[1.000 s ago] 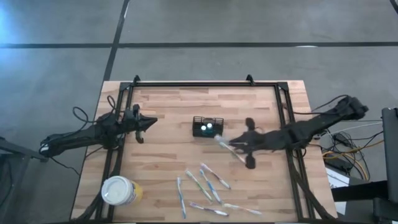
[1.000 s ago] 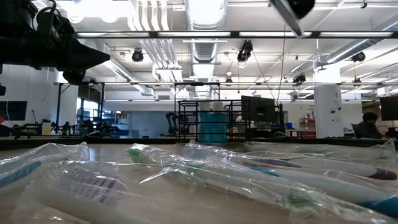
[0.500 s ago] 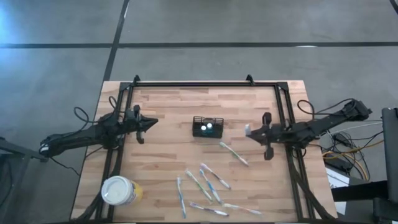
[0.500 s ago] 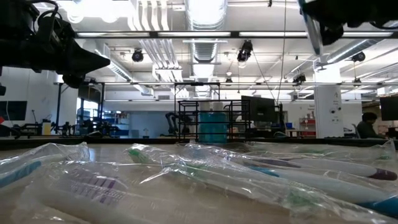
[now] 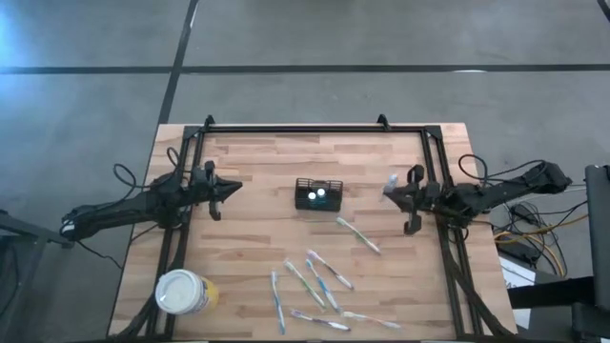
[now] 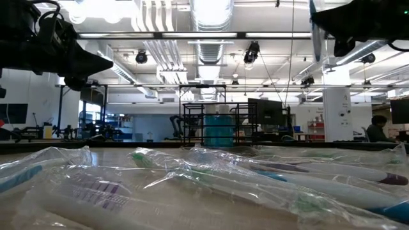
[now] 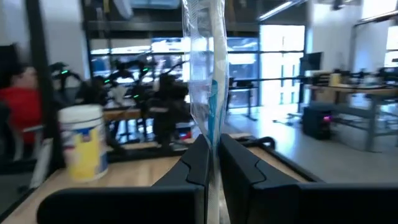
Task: Pick & Place toothbrushing station
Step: Put the top blue toothbrush into the wire organizer
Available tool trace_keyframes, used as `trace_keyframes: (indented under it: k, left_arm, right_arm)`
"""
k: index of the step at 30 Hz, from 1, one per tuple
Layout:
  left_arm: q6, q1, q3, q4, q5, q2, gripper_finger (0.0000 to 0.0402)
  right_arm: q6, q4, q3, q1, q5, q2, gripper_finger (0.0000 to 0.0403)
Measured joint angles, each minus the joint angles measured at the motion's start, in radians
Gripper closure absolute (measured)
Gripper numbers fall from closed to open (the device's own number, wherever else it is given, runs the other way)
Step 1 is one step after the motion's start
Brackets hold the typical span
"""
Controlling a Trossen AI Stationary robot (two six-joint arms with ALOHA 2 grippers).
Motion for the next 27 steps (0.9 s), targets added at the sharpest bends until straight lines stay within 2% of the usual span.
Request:
trace_keyframes:
  k: [3, 8, 16, 27]
  left_arm:
    - [0.001, 0.0, 0.0, -0.001, 0.0, 0.0, 0.039]
    - [0.002, 0.0, 0.0, -0.003, 0.0, 0.0, 0.039]
    - [0.009, 0.0, -0.017, -0.008, 0.0, 0.0, 0.039]
    - [0.009, 0.0, -0.033, -0.002, -0.009, -0.001, 0.039]
  right_arm:
    - [0.0, 0.02, 0.02, -0.052, -0.009, 0.05, 0.0385]
    - [0.0, 0.085, 0.064, -0.152, -0.118, 0.19, 0.0385]
    - [-0.02, 0.492, 0.068, -0.292, -0.285, 0.521, 0.0385]
    - [0.001, 0.765, 0.175, -0.367, -0.318, 0.936, 0.0385]
